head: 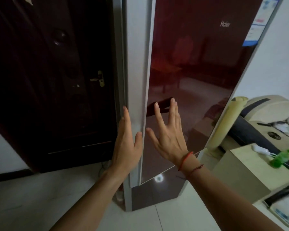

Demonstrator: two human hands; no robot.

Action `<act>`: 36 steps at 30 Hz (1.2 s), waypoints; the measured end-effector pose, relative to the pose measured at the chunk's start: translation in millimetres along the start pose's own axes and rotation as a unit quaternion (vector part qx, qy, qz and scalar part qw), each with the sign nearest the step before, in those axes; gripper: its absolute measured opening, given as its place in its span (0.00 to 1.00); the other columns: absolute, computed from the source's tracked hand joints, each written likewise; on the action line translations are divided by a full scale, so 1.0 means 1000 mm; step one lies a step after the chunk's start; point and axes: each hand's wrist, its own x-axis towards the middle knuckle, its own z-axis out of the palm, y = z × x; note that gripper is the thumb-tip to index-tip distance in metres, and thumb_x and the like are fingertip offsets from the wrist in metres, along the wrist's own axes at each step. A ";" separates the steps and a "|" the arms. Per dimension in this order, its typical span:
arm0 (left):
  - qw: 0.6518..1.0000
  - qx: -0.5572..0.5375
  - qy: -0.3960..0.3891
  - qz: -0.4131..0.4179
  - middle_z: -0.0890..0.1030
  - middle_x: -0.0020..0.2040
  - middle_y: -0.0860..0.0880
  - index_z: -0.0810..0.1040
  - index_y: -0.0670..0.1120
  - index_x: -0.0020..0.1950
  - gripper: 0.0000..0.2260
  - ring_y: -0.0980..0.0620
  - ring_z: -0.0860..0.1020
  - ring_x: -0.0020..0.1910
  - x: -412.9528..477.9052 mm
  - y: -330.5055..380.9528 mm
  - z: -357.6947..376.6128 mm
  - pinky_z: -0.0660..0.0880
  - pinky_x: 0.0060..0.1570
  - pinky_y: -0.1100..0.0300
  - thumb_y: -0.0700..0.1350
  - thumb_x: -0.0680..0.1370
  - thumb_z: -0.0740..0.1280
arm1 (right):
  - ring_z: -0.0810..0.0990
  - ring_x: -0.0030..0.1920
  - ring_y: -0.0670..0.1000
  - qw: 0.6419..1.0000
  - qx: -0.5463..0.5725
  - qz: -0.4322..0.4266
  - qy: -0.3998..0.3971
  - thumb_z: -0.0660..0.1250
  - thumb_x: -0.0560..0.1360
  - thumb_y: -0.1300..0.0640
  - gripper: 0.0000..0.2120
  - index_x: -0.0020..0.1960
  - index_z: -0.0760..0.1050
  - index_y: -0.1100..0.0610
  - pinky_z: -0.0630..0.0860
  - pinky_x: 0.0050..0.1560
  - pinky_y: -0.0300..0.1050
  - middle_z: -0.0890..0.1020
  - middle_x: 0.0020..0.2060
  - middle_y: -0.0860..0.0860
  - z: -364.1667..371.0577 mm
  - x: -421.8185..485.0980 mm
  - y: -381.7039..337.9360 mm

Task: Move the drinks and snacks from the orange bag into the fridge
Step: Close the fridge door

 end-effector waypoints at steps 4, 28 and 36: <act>1.000 0.015 0.014 -0.020 0.51 0.80 0.51 0.38 0.54 0.79 0.38 0.57 0.52 0.78 0.030 -0.019 -0.006 0.55 0.74 0.63 0.40 0.81 0.62 | 0.42 0.80 0.66 1.000 -0.017 0.002 0.001 0.58 0.81 0.40 0.36 0.82 0.48 0.49 0.55 0.77 0.65 0.43 0.80 0.67 0.023 0.022 0.000; 0.991 0.111 -0.039 -0.067 0.47 0.81 0.48 0.35 0.52 0.79 0.42 0.50 0.55 0.78 0.106 -0.067 -0.028 0.58 0.70 0.61 0.43 0.80 0.65 | 0.37 0.80 0.67 0.992 -0.067 0.019 -0.103 0.64 0.78 0.43 0.43 0.82 0.41 0.48 0.53 0.77 0.66 0.35 0.78 0.67 0.058 0.084 -0.014; 0.962 0.269 -0.053 -0.016 0.51 0.80 0.46 0.45 0.46 0.81 0.37 0.46 0.55 0.78 0.078 -0.041 -0.048 0.66 0.69 0.53 0.53 0.80 0.64 | 0.44 0.81 0.62 0.988 -0.021 0.049 -0.145 0.61 0.80 0.40 0.39 0.82 0.43 0.45 0.52 0.78 0.65 0.44 0.81 0.61 0.008 0.078 -0.017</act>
